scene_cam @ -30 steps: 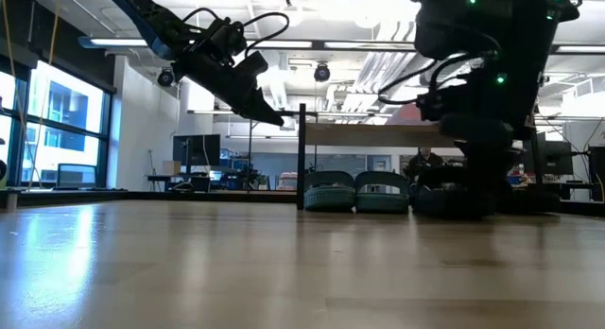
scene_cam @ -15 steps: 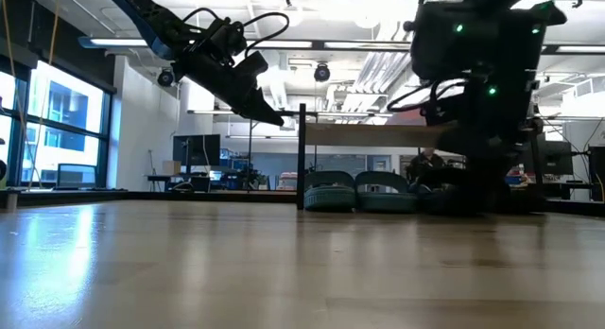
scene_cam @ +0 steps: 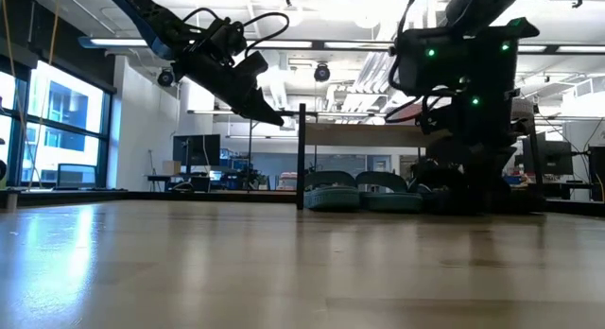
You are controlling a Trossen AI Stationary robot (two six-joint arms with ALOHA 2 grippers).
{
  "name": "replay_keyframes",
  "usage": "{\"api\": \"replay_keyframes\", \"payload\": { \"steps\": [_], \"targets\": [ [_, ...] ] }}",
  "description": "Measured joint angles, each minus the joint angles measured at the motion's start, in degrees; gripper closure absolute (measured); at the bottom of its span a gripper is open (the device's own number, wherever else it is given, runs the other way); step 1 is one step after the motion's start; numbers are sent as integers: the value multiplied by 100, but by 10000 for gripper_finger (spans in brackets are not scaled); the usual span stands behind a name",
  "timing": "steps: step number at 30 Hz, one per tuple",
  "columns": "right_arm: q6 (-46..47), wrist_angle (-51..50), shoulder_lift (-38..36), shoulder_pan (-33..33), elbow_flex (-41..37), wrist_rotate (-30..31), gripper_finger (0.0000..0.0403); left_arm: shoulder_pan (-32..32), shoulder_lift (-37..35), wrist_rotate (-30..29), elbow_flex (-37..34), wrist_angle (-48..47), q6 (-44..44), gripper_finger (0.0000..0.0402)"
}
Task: Pick and place slides into the shelf
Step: Put the black slipper under the shelf
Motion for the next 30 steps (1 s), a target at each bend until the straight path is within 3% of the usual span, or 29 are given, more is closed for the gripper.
{"api": "replay_keyframes", "payload": {
  "steps": [20, 30],
  "targets": [
    [-463, -13, -2, -727, 0, 292, 403, 0, 0, 2, 0, 0, 0, 330],
    [-616, 12, -2, -860, 0, -13, 403, 0, 0, 2, 0, 0, 0, 330]
  ]
}}
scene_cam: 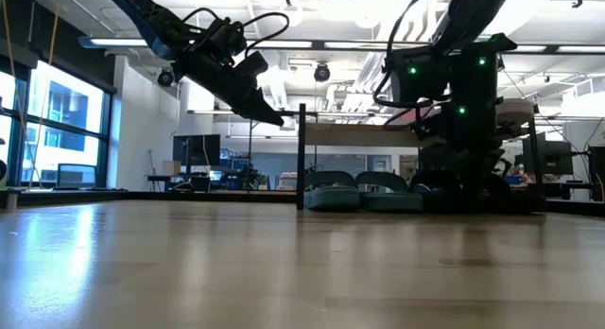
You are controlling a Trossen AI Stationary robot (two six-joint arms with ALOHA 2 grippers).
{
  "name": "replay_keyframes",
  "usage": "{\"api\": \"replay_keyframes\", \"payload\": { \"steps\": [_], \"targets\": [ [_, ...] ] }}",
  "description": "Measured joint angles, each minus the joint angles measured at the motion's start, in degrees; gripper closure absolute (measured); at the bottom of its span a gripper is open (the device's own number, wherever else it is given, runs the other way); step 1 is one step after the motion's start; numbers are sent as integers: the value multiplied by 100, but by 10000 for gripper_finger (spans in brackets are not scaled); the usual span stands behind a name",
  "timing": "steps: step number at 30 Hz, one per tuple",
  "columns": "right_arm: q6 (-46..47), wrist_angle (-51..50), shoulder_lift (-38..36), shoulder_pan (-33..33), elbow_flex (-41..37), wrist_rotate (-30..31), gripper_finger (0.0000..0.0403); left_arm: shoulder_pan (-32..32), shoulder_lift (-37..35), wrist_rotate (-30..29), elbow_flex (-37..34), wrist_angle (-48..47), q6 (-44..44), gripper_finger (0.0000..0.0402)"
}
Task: Pick and place slides into the shelf
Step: Put the black slipper under the shelf, then return to Home Position
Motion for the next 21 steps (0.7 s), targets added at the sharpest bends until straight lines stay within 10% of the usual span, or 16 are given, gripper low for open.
{"api": "replay_keyframes", "payload": {
  "steps": [21],
  "targets": [
    [-49, -247, -87, 256, 0, -987, 403, 1, 0, -2, 0, 0, 0, 330]
  ]
}}
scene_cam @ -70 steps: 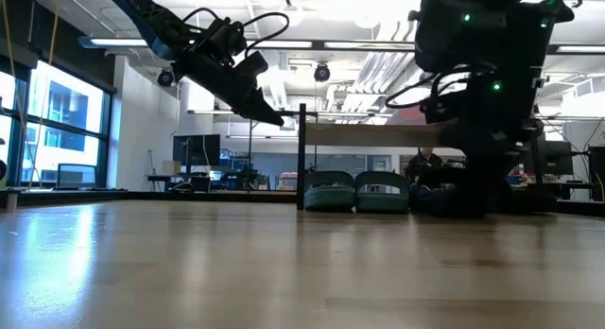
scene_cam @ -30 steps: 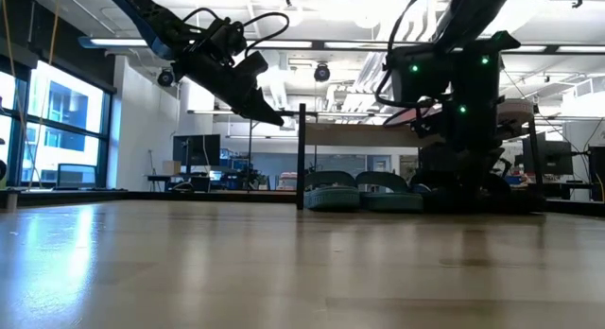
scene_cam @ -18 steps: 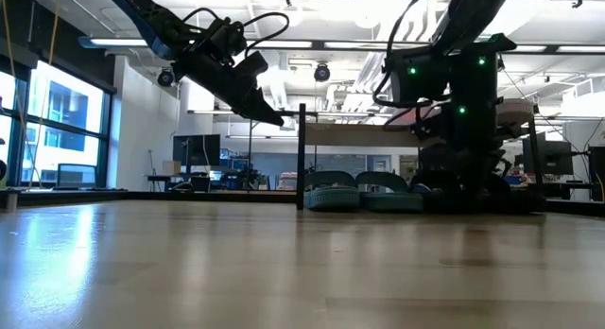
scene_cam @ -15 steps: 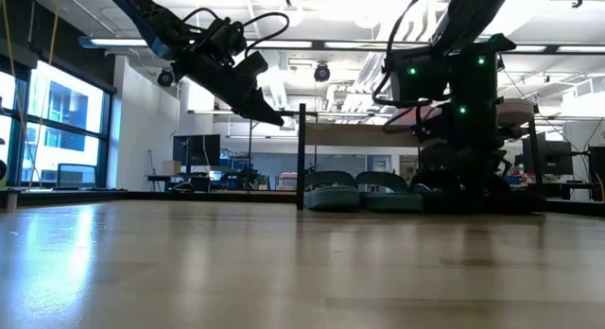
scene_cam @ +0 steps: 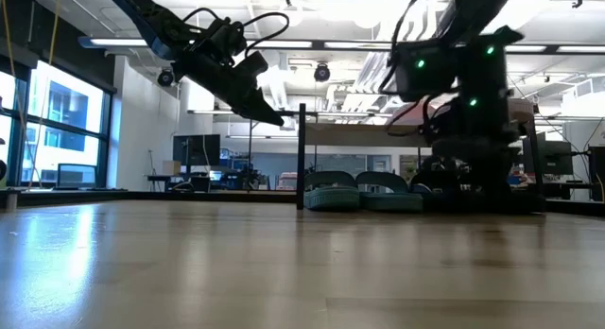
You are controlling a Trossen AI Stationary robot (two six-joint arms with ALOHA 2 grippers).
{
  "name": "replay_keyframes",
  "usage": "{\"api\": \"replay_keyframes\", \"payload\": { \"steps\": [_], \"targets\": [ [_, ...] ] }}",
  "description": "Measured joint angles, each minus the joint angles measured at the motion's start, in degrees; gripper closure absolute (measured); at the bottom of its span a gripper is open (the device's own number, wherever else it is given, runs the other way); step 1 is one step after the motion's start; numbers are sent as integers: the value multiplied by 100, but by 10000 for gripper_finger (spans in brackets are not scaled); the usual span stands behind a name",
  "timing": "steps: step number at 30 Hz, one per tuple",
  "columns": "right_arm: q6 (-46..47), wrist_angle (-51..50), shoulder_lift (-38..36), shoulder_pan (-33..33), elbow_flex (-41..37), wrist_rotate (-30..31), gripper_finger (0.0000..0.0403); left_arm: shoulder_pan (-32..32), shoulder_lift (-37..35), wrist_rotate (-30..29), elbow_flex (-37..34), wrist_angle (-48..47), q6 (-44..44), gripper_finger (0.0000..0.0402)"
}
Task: Pick and place slides into the shelf
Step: Return to Home Position
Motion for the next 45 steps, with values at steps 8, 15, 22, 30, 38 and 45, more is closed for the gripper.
{"api": "replay_keyframes", "payload": {
  "steps": [8, 15, 22, 30, 38, 45],
  "targets": [
    [724, -807, -865, 780, 0, -253, 403, -1, 0, 0, 0, 0, 0, 330],
    [1356, -962, -1918, 1351, 0, 279, 403, 0, 0, 2, 0, 0, 0, 330],
    [1339, 208, -3205, 1637, -881, 599, 403, 0, 0, 2, 0, 0, 0, 330],
    [370, 3398, -5188, 1685, -2871, 465, 403, -2, 0, 0, 0, 0, 0, 330],
    [-1311, 4046, -6004, 1672, -2983, 709, 403, -2, 0, 5, 0, 13, -5, 330],
    [-2608, 4673, -6512, 1672, -2983, 748, 403, -2, 0, 491, 0, -3, -1018, 330]
  ]
}}
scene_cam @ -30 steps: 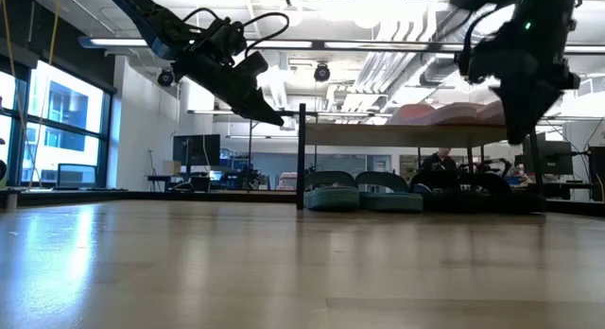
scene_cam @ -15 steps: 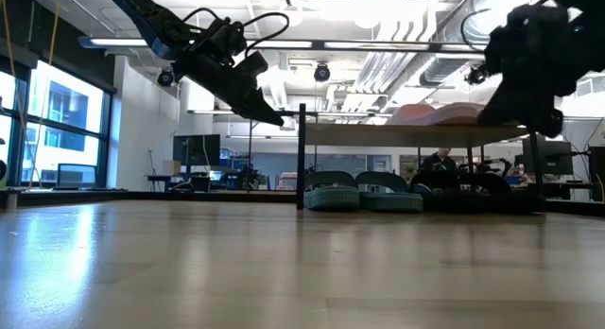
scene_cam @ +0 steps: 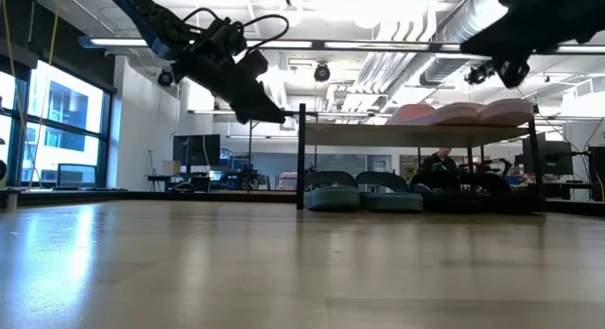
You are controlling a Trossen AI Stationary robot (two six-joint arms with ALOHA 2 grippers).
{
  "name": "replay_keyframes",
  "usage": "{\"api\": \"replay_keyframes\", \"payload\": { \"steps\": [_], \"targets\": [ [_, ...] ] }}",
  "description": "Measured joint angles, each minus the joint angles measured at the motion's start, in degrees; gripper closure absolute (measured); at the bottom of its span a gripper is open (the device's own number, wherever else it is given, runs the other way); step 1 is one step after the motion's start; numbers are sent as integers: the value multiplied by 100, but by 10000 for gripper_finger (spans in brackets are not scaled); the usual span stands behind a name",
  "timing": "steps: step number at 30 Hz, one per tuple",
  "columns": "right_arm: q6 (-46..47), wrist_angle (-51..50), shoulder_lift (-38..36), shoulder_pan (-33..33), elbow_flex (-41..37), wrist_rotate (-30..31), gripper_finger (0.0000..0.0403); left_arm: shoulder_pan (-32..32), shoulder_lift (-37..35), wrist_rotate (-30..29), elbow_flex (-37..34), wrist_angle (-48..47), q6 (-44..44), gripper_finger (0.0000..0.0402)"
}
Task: Pick and place slides into the shelf
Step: Return to Home Position
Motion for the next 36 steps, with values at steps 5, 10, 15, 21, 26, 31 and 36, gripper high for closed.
{"api": "replay_keyframes", "payload": {
  "steps": [5, 10, 15, 21, 26, 31, 36],
  "targets": [
    [-601, 193, -387, -1, 0, -25, 403, 0, 0, 665, 0, -222, -608, 330],
    [-1074, 170, -728, -1, 193, -25, 403, 0, -311, 1471, 61, -9, -1476, 330],
    [-1377, -250, -965, 0, 570, -31, 403, -14, -1208, 1899, 423, 2, -1693, 330],
    [-1364, -809, -1142, 0, 785, -31, 403, -132, -2554, 1958, 555, -137, -1721, 330],
    [-1220, -1012, -1336, 0, 778, -34, 403, -273, -3565, 1805, 557, -864, -1674, 330],
    [-1192, -1038, -1563, 0, 778, -34, 403, -267, -4279, 1635, 557, -1639, -1338, 330],
    [-1095, -1128, -1755, 0, 778, -33, 403, -264, -4693, 1589, 538, -2380, -1002, 330]
  ]
}}
